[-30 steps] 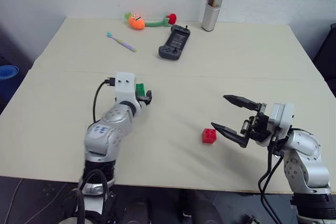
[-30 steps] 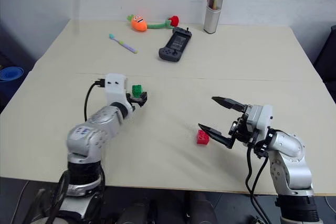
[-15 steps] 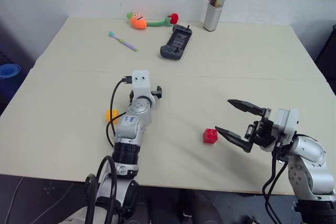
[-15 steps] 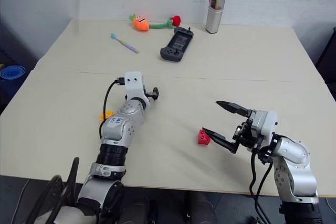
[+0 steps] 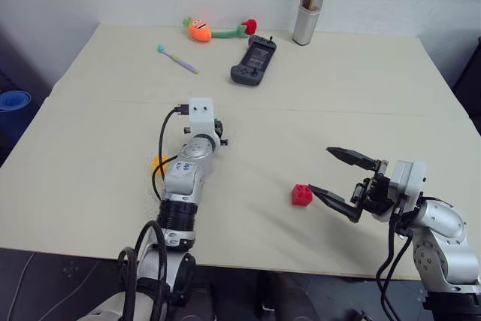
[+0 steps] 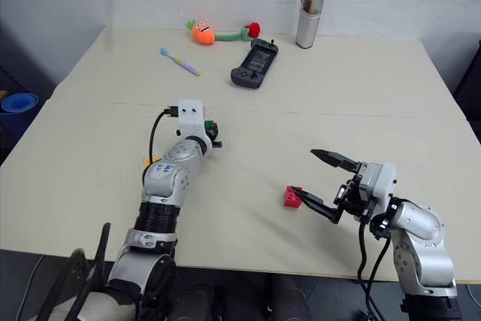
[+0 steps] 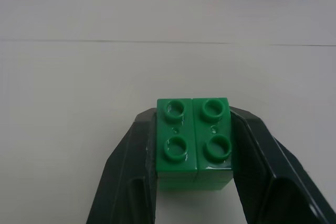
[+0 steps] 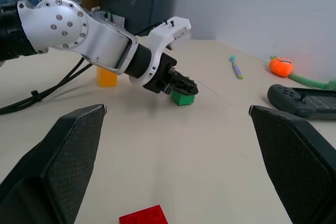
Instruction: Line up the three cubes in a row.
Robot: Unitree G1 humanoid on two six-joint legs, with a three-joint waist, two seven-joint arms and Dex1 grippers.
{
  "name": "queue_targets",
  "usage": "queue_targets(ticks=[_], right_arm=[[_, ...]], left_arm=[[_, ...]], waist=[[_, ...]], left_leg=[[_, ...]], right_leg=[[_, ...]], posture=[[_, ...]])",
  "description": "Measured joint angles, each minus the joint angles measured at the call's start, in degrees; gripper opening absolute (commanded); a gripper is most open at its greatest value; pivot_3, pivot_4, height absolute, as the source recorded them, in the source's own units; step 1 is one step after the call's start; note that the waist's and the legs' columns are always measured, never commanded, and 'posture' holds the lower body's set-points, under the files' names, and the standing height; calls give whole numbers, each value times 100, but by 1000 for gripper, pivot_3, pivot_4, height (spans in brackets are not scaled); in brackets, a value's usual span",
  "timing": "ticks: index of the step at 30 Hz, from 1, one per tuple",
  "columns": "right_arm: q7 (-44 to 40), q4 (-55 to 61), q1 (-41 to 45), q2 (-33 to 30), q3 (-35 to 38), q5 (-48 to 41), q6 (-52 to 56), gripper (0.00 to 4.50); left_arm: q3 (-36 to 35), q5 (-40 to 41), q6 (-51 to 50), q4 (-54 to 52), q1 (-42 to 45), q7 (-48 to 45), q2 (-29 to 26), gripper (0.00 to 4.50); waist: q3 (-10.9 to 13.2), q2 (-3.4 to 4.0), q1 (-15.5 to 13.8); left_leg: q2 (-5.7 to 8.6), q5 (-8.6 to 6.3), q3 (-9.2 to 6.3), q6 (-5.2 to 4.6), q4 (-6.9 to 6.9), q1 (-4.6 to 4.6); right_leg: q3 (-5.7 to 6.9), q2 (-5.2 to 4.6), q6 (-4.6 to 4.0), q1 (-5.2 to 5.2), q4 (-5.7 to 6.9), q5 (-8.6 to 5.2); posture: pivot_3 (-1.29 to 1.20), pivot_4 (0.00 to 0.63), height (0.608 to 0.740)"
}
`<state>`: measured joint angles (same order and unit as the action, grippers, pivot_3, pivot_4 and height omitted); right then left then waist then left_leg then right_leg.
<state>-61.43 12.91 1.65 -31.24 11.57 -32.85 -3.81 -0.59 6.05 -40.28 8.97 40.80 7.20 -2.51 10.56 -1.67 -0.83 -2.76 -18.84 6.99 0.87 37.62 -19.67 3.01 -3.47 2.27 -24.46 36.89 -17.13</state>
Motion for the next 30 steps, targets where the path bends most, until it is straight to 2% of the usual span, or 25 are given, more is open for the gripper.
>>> queue_targets(ticks=[2,6,10,12,16,18,19,23,30], right_arm=[[16,41,-18,-19,22,-3,1,4500],[14,122,-159,-222,278,-50,1,4500],[-61,347,-447,-512,621,-215,49,4500],[-156,419,-703,-654,760,-287,111,4500],[-533,804,-1257,-816,763,-372,145,4500],[-561,1029,-1501,-832,742,-414,197,4500],[-557,1049,-1516,-832,739,-419,207,4500],[-320,1509,-1895,-706,676,-442,378,4500],[-144,1626,-2012,-699,676,-439,438,4500]], left_arm=[[381,113,225,-274,20,-1071,-548,1488],[441,999,-94,-917,180,-2861,-1111,1488],[1538,1260,156,-1627,181,-5359,-2706,1488],[1940,1163,582,-1696,123,-6201,-3093,1488],[2474,736,1875,-1380,-46,-7129,-3223,1488],[2618,434,2346,-994,-99,-7228,-3197,1488],[2621,409,2381,-964,-103,-7223,-3183,1488],[2598,191,2828,-302,-137,-6907,-2494,1488],[2603,-81,2872,-56,-140,-6905,-2245,1488]], waist=[[0,1,21],[0,2,17],[0,5,94],[-1,7,91],[-1,6,89],[-1,6,95],[-1,6,94],[0,5,73],[0,5,88]], left_leg=[[-3,2,2,6,0,-1],[-3,2,-1,5,11,-7],[-5,2,0,10,12,-2],[-4,3,-2,8,13,2],[-4,0,-7,0,23,-6],[-4,0,-7,-2,26,-6],[-4,0,-7,-2,27,-7],[-3,-10,-23,-22,50,-39],[-2,-12,-23,-26,55,-42]], right_leg=[[-1,2,-1,-4,3,0],[-1,1,-1,-3,3,-1],[-3,7,-6,-2,8,-4],[-4,6,-6,4,9,-4],[-5,7,-6,4,8,-5],[-6,8,-5,4,9,-5],[-6,8,-5,4,10,-4],[2,3,6,-7,7,-3],[3,4,9,-8,7,-1]], posture=[[0,150,740],[0,150,740],[0,150,740],[0,150,740],[0,150,740],[0,150,740],[0,150,740],[0,150,740],[0,150,740]])
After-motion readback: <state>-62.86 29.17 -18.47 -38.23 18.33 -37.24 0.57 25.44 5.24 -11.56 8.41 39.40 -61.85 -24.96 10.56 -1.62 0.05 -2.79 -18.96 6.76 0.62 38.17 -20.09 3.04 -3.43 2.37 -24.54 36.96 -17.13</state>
